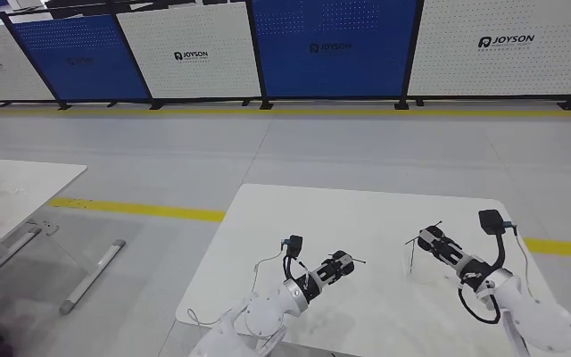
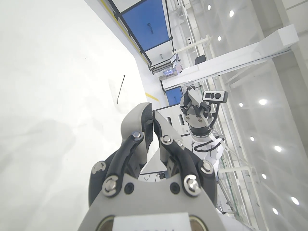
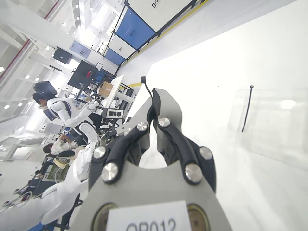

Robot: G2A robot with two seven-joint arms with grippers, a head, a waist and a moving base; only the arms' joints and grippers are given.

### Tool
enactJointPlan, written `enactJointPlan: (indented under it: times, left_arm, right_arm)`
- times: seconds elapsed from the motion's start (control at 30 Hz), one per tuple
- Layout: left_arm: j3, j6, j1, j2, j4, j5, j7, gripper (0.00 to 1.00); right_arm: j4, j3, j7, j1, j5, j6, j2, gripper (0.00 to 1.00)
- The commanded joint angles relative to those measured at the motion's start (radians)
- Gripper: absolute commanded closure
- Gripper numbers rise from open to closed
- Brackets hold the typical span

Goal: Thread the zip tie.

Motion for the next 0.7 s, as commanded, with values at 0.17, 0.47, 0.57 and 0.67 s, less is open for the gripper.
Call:
enactJointPlan:
  times: [0.17, 0.47, 0.57, 0.67]
  left_arm:
    - [0.000, 0.000, 0.000, 0.000, 0.000, 0.000, 0.000, 1.00]
    - [0.000, 0.000, 0.000, 0.000, 0.000, 0.000, 0.000, 1.00]
    - [0.000, 0.000, 0.000, 0.000, 0.000, 0.000, 0.000, 1.00]
    - [0.000, 0.000, 0.000, 0.000, 0.000, 0.000, 0.000, 1.00]
  right_arm:
    - [-0.008, 0.016, -0.017, -0.030, 0.033, -0.035, 0.000, 1.00]
    - [-0.035, 0.036, -0.110, -0.168, 0.004, -0.145, 0.002, 1.00]
    - [-0.002, -0.001, -0.124, -0.156, -0.023, -0.158, -0.002, 1.00]
    - [0.014, -0.025, -0.156, -0.138, -0.056, -0.144, -0.005, 1.00]
